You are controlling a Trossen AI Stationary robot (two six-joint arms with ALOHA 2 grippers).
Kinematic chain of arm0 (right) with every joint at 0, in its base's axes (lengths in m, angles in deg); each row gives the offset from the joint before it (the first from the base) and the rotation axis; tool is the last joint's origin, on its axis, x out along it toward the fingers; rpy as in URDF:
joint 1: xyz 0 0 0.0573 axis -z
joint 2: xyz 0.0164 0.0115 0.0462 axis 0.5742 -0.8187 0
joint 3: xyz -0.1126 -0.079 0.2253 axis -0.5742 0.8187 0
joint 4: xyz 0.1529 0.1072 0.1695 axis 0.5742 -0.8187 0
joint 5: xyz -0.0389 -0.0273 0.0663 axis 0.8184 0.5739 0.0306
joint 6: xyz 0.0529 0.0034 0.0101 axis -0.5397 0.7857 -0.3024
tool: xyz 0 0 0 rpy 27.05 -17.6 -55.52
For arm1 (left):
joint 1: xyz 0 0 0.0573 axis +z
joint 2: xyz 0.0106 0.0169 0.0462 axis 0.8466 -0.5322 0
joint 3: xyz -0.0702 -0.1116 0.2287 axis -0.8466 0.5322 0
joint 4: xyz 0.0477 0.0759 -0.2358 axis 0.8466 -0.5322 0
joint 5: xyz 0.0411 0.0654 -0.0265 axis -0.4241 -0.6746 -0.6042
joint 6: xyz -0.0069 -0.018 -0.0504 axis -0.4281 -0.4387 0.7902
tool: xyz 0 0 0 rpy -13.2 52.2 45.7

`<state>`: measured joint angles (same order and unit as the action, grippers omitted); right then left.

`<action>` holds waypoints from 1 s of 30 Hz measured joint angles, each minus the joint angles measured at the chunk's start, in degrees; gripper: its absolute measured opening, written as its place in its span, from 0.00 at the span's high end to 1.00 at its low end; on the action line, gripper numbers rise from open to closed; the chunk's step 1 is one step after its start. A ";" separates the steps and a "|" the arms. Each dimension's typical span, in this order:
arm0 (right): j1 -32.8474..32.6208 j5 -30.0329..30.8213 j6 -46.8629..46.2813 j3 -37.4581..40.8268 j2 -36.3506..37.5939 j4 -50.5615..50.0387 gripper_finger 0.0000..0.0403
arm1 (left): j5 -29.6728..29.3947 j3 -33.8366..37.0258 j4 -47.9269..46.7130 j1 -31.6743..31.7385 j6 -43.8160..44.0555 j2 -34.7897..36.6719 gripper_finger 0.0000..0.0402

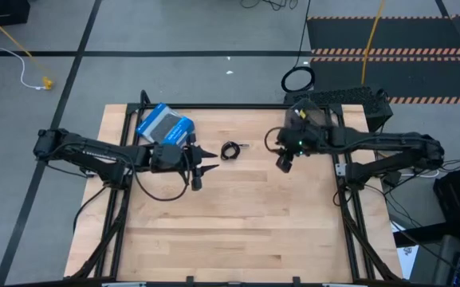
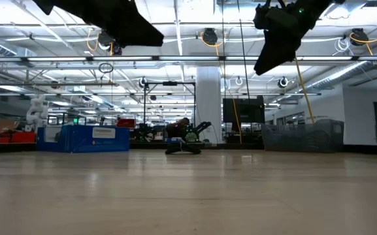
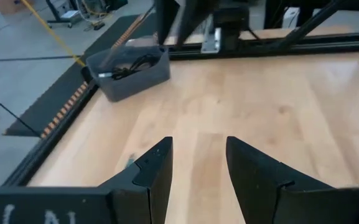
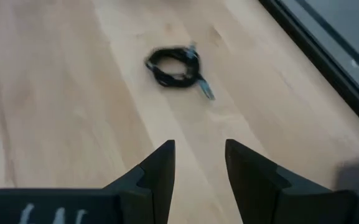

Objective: Pick and place USB-C Cables
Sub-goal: Put the black charger cable into the bin

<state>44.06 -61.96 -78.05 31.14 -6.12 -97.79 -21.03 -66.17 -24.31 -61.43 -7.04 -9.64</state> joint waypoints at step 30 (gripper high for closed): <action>-2.71 -0.19 20.92 22.16 0.00 44.73 0.67 | 5.70 -3.15 4.63 11.46 -7.86 -16.34 0.62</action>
<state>41.35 -62.15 -57.13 53.30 -6.12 -53.06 -15.33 -69.32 -19.68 -49.97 -14.90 -25.98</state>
